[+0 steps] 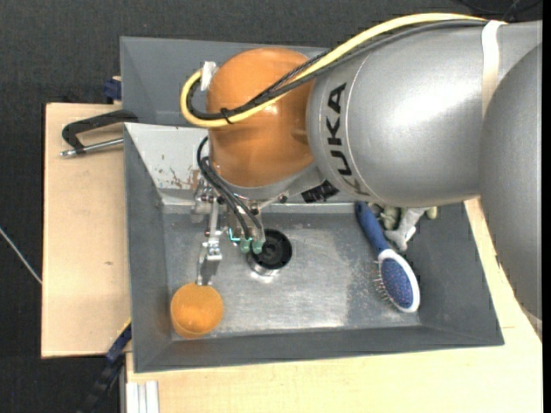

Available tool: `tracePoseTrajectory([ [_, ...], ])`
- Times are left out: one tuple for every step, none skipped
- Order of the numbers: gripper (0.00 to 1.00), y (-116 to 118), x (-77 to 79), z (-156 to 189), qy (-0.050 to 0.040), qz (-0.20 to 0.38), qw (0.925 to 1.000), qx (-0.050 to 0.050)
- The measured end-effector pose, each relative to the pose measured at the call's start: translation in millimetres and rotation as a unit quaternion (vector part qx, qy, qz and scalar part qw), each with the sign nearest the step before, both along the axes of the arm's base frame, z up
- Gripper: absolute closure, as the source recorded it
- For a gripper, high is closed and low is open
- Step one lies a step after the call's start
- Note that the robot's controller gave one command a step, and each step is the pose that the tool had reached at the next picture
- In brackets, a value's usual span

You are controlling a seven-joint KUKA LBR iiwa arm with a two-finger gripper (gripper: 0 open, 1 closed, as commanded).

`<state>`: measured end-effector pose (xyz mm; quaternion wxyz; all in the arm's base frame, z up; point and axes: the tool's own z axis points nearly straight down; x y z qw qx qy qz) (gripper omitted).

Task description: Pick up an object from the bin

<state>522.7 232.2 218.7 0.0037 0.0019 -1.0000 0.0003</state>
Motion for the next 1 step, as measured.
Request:
tracePoseTrajectory([
  [0.0,-6.4,-29.6,-145.2,-0.0066,0.183,0.9831,0.002],
])
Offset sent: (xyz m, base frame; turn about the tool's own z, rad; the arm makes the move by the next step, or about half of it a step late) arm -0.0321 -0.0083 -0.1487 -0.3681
